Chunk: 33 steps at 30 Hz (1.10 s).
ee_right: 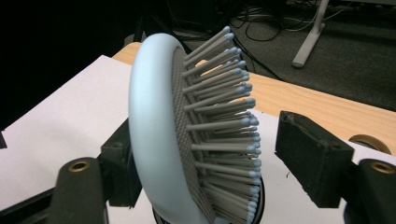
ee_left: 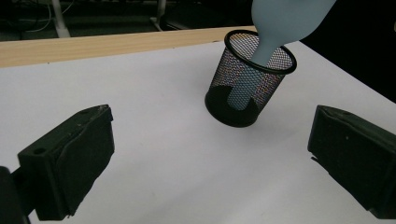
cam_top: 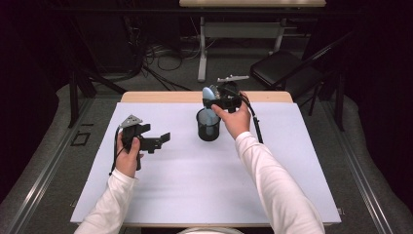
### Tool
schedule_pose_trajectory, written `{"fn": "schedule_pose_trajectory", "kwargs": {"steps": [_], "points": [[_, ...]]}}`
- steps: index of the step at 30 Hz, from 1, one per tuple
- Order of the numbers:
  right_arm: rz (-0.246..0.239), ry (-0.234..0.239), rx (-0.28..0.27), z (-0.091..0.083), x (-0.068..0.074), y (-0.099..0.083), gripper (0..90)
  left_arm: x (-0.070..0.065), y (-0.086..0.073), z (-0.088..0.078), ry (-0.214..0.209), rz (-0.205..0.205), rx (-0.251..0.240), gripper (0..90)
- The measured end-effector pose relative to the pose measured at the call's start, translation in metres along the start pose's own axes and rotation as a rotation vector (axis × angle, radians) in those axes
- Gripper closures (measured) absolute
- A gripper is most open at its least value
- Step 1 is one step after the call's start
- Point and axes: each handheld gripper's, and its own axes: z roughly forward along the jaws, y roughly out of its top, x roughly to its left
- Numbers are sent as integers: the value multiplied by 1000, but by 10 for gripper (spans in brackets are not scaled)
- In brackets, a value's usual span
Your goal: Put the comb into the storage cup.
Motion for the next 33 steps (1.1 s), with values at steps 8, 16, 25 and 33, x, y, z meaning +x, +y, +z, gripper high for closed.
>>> {"fn": "schedule_pose_trajectory", "kwargs": {"steps": [8,16,25,33], "points": [[11,-32,8,1,0,0,145,0,0,0,0,0,0,7],[40,-37,1,-2,-1,3,42,0,0,0,0,0,2,6],[46,-34,14,-1,0,4,0,0,0,0,0,-1,2,7],[43,-46,41,0,0,5,0,0,0,0,1,-1,2,7]]}}
